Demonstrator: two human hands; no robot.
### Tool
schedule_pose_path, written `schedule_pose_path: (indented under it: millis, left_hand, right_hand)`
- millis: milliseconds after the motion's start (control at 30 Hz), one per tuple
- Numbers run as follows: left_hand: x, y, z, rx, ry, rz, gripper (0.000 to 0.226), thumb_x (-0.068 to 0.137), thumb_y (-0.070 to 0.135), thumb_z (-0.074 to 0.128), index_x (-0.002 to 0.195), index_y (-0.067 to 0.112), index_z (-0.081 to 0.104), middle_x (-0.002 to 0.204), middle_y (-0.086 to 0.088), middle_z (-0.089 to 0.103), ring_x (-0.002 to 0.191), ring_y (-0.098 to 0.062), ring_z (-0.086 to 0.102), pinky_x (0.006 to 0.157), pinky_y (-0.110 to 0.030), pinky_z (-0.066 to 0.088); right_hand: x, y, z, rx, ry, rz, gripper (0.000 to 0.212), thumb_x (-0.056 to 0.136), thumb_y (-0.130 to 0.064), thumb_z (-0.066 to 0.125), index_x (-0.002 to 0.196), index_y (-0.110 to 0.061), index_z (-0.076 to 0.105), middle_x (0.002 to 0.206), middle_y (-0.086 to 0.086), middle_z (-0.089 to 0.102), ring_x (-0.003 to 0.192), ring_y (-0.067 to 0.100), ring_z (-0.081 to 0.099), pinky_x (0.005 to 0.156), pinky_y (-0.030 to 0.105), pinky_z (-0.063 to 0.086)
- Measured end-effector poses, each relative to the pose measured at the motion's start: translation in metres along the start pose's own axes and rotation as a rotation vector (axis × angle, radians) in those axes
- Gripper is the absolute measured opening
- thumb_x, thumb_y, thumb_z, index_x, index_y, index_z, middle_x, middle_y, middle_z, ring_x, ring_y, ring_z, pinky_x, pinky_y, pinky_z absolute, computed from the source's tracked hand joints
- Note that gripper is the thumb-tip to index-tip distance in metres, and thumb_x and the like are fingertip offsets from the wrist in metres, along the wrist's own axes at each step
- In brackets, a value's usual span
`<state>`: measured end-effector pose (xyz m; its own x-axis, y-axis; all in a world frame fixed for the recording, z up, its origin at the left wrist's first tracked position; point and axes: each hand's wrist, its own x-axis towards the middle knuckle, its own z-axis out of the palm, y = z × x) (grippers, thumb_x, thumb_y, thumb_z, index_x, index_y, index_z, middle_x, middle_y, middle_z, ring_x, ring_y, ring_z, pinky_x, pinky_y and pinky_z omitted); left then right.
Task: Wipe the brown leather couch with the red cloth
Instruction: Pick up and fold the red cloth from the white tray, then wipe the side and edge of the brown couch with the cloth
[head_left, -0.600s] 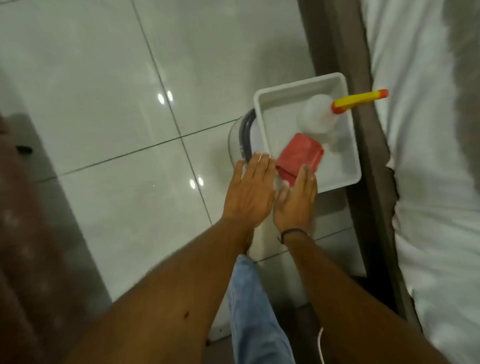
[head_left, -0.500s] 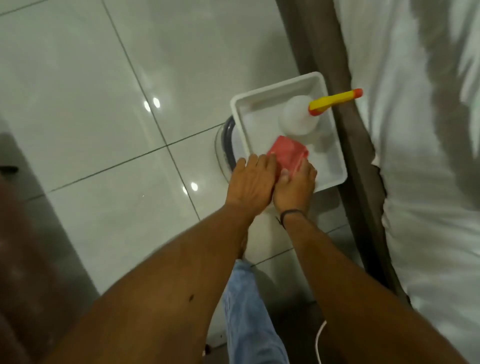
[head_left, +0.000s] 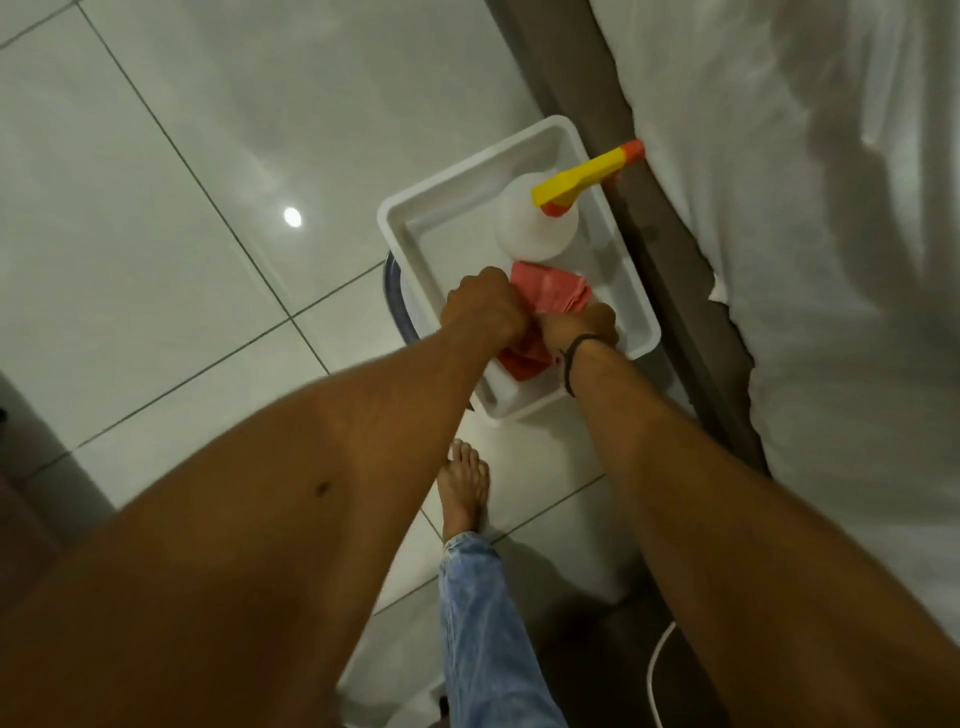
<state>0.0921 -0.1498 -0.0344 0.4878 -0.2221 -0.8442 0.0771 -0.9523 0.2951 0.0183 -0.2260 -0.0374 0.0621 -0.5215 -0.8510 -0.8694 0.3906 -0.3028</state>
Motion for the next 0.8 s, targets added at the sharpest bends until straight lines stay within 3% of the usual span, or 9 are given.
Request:
schedule_pose_path:
  millis: [100, 167, 267, 333, 400, 467, 600, 700, 800]
  left_hand:
    - [-0.025, -0.016, -0.012, -0.346, -0.047, 0.050, 0.025, 0.085, 0.030, 0.077, 0.106, 0.020, 0.069, 0.103, -0.003, 0.073, 0.095, -0.024, 0.071, 0.086, -0.039, 0.062]
    - [-0.055, -0.037, -0.017, -0.569, -0.095, 0.108, 0.020, 0.087, 0.026, 0.073, 0.104, 0.022, 0.064, 0.103, 0.000, 0.071, 0.095, -0.021, 0.070, 0.081, -0.037, 0.062]
    - [-0.107, -0.086, -0.018, -0.897, -0.201, 0.131, 0.038, 0.075, 0.018, 0.071, 0.112, 0.026, 0.061, 0.113, -0.006, 0.073, 0.097, -0.024, 0.073, 0.075, -0.039, 0.062]
    - [-0.137, -0.128, -0.013, -1.028, -0.241, 0.106, 0.055, 0.070, 0.015, 0.068, 0.123, 0.028, 0.060, 0.123, -0.010, 0.073, 0.105, -0.031, 0.074, 0.077, -0.044, 0.063]
    - [-0.167, -0.175, -0.003, -1.106, -0.266, 0.077, 0.062, 0.070, 0.011, 0.066, 0.129, 0.029, 0.060, 0.121, -0.007, 0.076, 0.103, -0.028, 0.075, 0.074, -0.042, 0.063]
    - [-0.195, -0.223, 0.008, -1.091, -0.214, 0.053, 0.061, 0.068, 0.010, 0.066, 0.126, 0.028, 0.062, 0.116, -0.006, 0.076, 0.099, -0.020, 0.074, 0.070, -0.037, 0.062]
    - [-0.253, -0.329, 0.030, -0.765, 0.122, 0.062, 0.058, 0.076, 0.024, 0.074, 0.132, 0.034, 0.061, 0.123, 0.007, 0.069, 0.103, -0.013, 0.070, 0.079, -0.027, 0.061]
    - [-0.299, -0.422, 0.052, -0.484, 0.343, -0.029, 0.070, 0.087, 0.048, 0.076, 0.148, 0.047, 0.043, 0.139, 0.017, 0.054, 0.118, -0.009, 0.062, 0.097, -0.033, 0.056]
    - [-0.341, -0.525, 0.070, -0.158, 0.423, -0.084, 0.079, 0.094, 0.062, 0.062, 0.161, 0.037, 0.031, 0.165, 0.009, 0.038, 0.151, -0.017, 0.038, 0.121, -0.039, 0.034]
  right_hand:
    - [-0.018, 0.010, -0.026, 0.154, -0.049, -0.072, 0.033, 0.072, -0.015, 0.088, 0.103, -0.016, 0.076, 0.108, 0.010, 0.081, 0.100, 0.033, 0.078, 0.097, 0.051, 0.063]
    - [-0.042, 0.021, -0.036, 0.228, -0.157, -0.134, 0.034, 0.067, -0.015, 0.092, 0.098, -0.016, 0.078, 0.106, 0.014, 0.083, 0.105, 0.038, 0.079, 0.098, 0.057, 0.062]
    - [-0.086, 0.044, -0.033, 0.246, -0.303, -0.180, 0.051, 0.075, -0.013, 0.089, 0.121, -0.011, 0.066, 0.119, 0.014, 0.078, 0.114, 0.037, 0.074, 0.103, 0.057, 0.059]
    - [-0.116, 0.070, -0.019, 0.291, -0.519, -0.134, 0.063, 0.081, -0.013, 0.084, 0.138, -0.014, 0.058, 0.133, 0.016, 0.072, 0.121, 0.036, 0.071, 0.105, 0.058, 0.057]
    - [-0.147, 0.101, 0.005, 0.353, -0.703, 0.001, 0.054, 0.085, -0.014, 0.072, 0.138, -0.014, 0.062, 0.133, 0.019, 0.073, 0.117, 0.036, 0.073, 0.100, 0.054, 0.061]
    - [-0.178, 0.137, 0.035, 0.427, -0.816, 0.131, 0.044, 0.089, -0.014, 0.063, 0.132, -0.009, 0.067, 0.126, 0.022, 0.074, 0.109, 0.034, 0.075, 0.094, 0.050, 0.064]
    - [-0.240, 0.219, 0.103, 0.536, -0.866, 0.218, 0.031, 0.101, -0.007, 0.050, 0.115, -0.010, 0.078, 0.117, 0.022, 0.079, 0.102, 0.035, 0.081, 0.086, 0.052, 0.067]
    - [-0.276, 0.289, 0.156, 0.550, -0.847, 0.233, 0.035, 0.105, -0.013, 0.050, 0.136, -0.011, 0.065, 0.133, 0.021, 0.073, 0.122, 0.039, 0.072, 0.089, 0.052, 0.066]
    - [-0.301, 0.354, 0.209, 0.444, -0.777, 0.172, 0.045, 0.104, -0.013, 0.056, 0.149, -0.014, 0.052, 0.144, 0.019, 0.066, 0.128, 0.039, 0.067, 0.090, 0.046, 0.064]
